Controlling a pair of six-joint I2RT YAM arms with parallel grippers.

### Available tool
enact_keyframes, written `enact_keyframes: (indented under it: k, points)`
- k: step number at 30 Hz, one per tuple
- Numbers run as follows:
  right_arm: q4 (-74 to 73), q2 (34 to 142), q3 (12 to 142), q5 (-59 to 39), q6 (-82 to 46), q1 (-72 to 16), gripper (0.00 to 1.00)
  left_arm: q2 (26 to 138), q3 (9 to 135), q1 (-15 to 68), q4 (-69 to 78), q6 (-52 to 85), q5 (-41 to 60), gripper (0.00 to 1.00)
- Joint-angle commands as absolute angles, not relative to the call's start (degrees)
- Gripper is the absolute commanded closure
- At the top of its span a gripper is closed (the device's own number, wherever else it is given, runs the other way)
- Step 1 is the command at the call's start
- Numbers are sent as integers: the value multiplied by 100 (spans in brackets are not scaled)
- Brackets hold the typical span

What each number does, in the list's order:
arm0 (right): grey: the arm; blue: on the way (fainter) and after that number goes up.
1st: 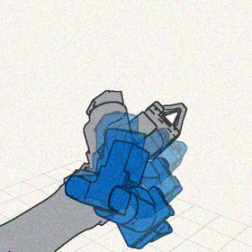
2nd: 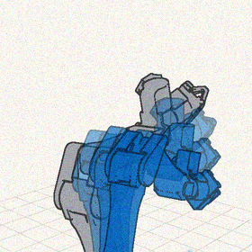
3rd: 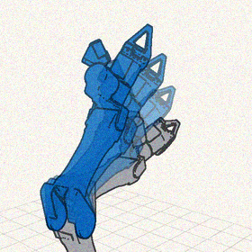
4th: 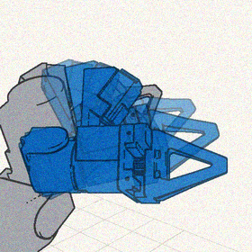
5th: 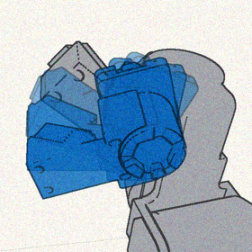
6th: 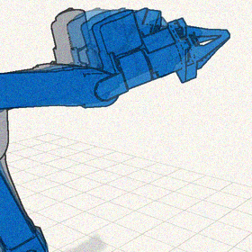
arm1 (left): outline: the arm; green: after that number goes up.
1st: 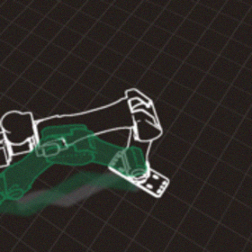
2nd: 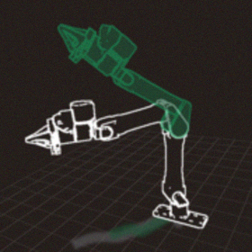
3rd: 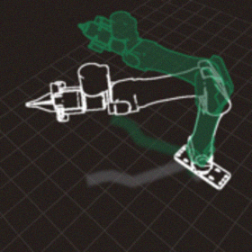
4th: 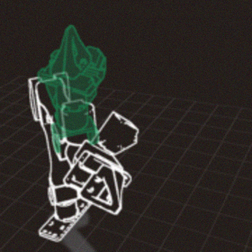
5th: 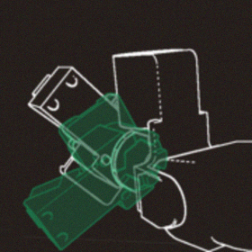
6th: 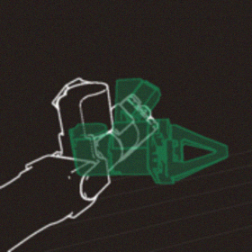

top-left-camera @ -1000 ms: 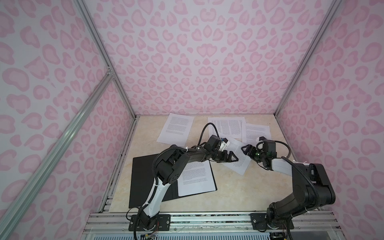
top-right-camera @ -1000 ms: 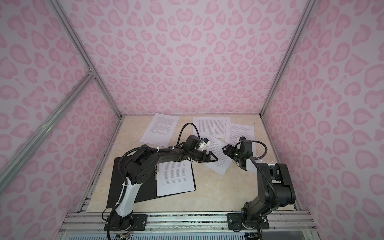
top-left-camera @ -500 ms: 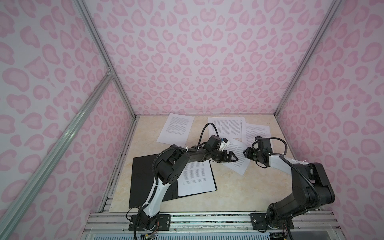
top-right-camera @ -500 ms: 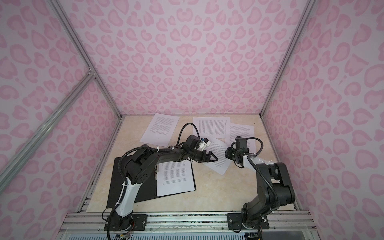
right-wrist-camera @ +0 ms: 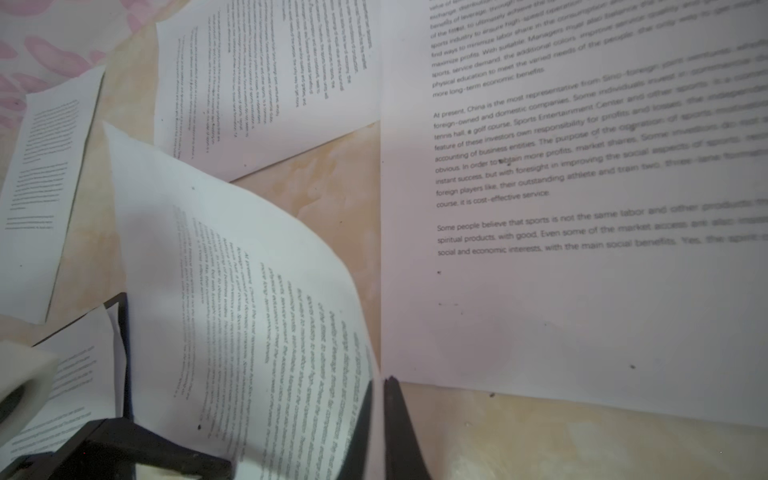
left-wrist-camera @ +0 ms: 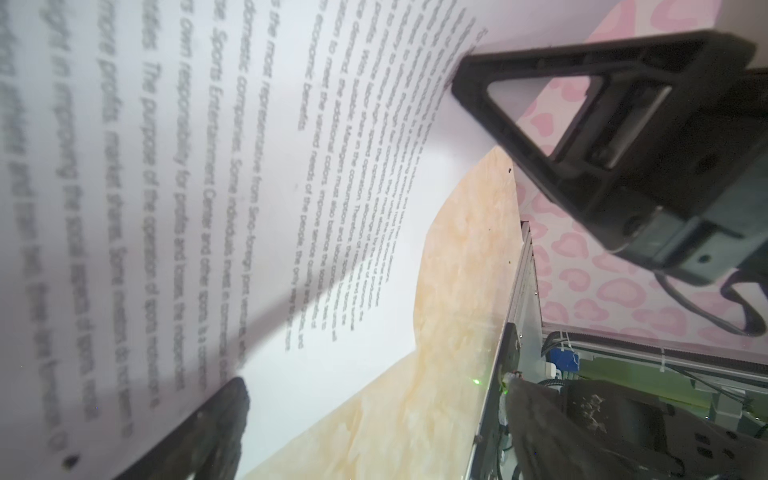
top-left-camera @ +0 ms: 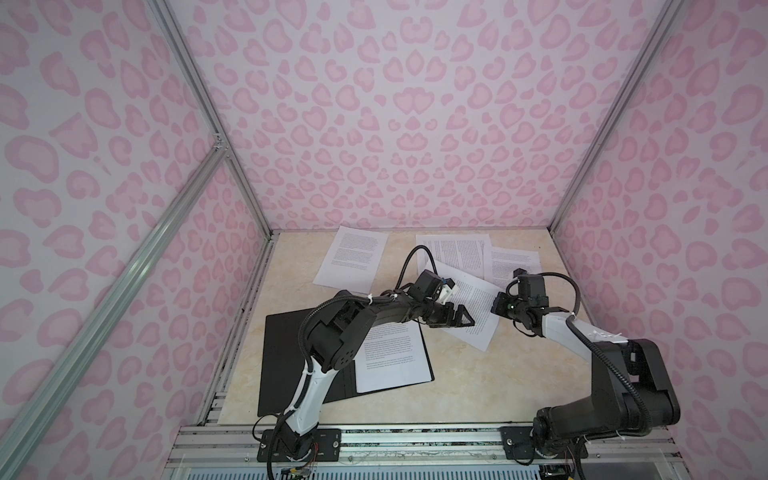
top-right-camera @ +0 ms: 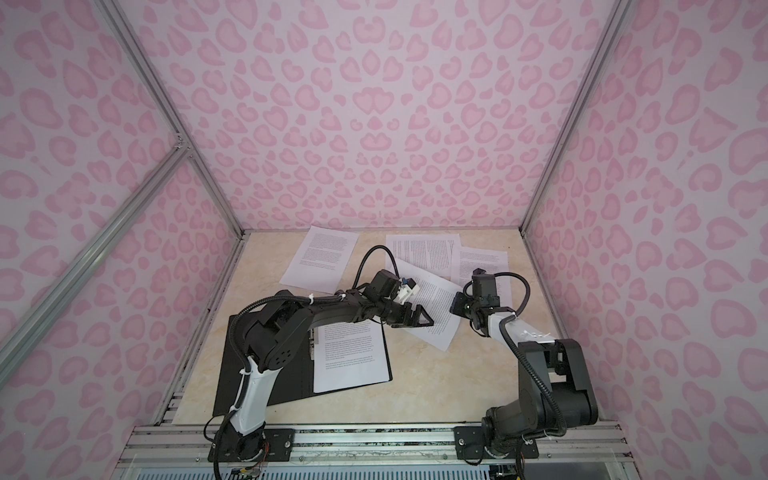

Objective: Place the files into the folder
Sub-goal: 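Raise the held sheet higher with both grippers, pulling it off the table, then carry the sheet with both grippers over toward the black folder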

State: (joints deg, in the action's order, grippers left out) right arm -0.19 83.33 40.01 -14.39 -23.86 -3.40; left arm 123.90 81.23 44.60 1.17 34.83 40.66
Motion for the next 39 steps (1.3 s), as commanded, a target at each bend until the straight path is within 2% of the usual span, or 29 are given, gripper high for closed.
enact_keyframes:
  k: [1,9,15,19,24,29,35,39]
  points:
    - [-2,8168,3942,-1358,-2474,-366,100,11936,8264,4494,-35,3220,4066,3]
    - [126,7565,3922,-1154,-2539,-480,100,10764,8375,4508,-120,2750,3616,3]
    - [470,6910,4186,-827,-2478,-869,100,9645,7810,4501,-101,2144,2607,3]
    - [796,6455,4564,-214,-2255,-1374,100,8795,7156,4512,171,1614,1961,3]
    - [632,6226,5226,9,-1872,-1857,100,8060,6684,4516,511,591,1029,3]
    - [846,6565,6210,-313,-1024,-2409,100,7745,6610,4514,503,-902,534,3]
    - [673,6692,6460,-1923,-688,-2473,100,7388,6454,4518,451,-2803,-29,3]
    - [1537,6956,7048,-1989,-388,-2732,100,7115,6320,4502,251,-3761,-80,3]
